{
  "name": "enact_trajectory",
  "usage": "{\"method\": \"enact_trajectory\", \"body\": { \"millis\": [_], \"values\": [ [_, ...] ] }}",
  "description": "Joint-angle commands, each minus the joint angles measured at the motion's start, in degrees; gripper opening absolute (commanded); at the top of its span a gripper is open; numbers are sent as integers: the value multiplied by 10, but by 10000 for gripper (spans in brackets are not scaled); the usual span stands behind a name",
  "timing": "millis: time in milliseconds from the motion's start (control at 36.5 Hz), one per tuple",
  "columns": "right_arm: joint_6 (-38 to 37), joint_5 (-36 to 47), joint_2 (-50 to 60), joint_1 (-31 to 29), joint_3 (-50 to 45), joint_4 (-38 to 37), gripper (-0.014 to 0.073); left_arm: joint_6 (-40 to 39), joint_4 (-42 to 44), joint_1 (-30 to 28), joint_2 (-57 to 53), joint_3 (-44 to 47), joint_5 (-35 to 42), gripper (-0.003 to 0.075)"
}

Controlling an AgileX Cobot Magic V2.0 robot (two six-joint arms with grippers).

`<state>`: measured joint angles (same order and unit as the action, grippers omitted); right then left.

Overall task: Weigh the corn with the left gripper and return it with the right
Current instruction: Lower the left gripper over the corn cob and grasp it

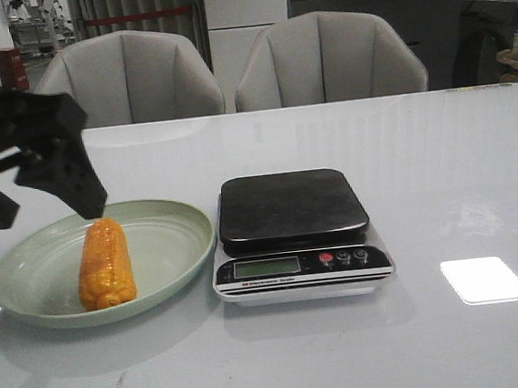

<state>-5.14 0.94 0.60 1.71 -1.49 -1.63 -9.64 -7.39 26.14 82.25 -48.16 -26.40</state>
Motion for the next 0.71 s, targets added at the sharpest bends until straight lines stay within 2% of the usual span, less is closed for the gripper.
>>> {"method": "enact_trajectory", "body": {
  "millis": [0, 247, 329, 384, 439, 548, 685],
  "values": [
    [3, 48, 11, -3, -6, -6, 208, -7, -17, 10, 34, -41, 22, 566],
    [3, 48, 11, -3, -6, -6, 208, -7, -29, 18, 132, -90, -8, 563],
    [3, 48, 11, -3, -6, -6, 208, -7, -34, 18, 154, -92, -8, 530],
    [3, 48, 11, -3, -6, -6, 208, -7, -37, 18, 164, -93, -7, 484],
    [3, 48, 11, -3, -6, -6, 208, -7, -43, 18, 170, -96, -7, 385],
    [3, 48, 11, -3, -6, -6, 208, -7, -43, 18, 168, -124, -11, 115],
    [3, 48, 11, -3, -6, -6, 208, -7, -43, 29, 168, -181, -20, 127]
  ]
}}
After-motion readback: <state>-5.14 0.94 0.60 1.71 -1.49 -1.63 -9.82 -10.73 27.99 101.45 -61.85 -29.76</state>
